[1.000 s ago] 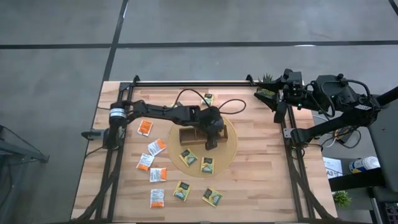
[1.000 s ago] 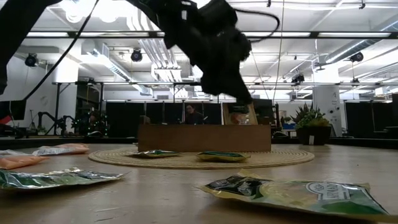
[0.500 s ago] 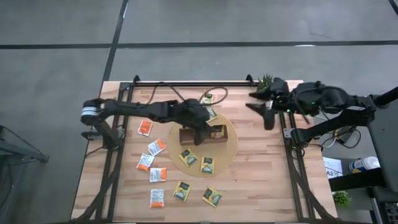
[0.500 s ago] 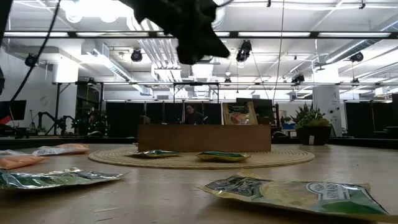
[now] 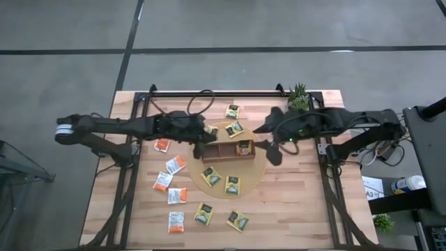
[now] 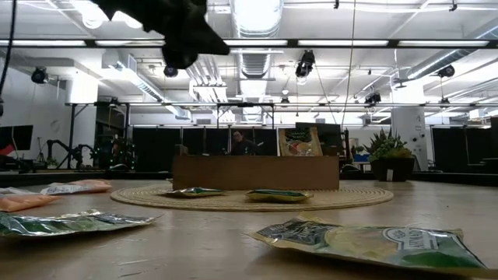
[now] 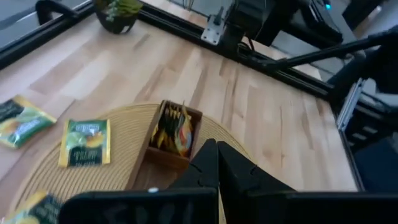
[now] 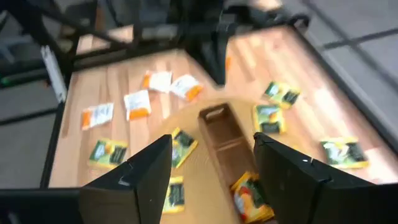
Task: Pick & Place Tea
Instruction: Put the yellow tea bag into the middle section of the wooden organizer
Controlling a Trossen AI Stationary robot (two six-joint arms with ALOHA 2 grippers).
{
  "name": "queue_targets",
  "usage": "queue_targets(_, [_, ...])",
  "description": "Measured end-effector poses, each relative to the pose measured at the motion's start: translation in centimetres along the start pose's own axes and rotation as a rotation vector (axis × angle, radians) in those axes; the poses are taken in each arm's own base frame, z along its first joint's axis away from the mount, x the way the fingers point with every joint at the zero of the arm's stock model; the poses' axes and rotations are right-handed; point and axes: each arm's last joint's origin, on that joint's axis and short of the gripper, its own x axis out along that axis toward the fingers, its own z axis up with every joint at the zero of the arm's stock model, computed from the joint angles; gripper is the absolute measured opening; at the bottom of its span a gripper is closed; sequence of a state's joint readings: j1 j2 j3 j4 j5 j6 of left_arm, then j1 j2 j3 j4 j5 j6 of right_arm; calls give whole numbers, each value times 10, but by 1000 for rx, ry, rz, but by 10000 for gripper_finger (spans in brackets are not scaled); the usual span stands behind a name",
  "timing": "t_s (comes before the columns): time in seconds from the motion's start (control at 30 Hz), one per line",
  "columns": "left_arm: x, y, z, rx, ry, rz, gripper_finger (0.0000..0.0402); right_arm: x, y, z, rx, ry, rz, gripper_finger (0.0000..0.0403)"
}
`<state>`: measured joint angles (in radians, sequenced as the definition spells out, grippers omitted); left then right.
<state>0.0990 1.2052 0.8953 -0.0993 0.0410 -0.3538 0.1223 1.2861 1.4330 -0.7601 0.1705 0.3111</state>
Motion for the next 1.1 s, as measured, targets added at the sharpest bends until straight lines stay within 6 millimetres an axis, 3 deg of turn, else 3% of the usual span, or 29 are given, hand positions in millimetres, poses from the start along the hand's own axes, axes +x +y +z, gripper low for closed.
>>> queue_targets(0.27, [-22,5,-15,-86,-37,1,22,41,11,-8,-2,143,93,224])
queue_targets(0.67, [-26,5,-18,-87,-14,-40,103,87,39,-33,-73,302,126,224])
queue_targets(1.1, [-27,3,-18,-58,-3,-83,108,126,72,-52,-48,444,158,237])
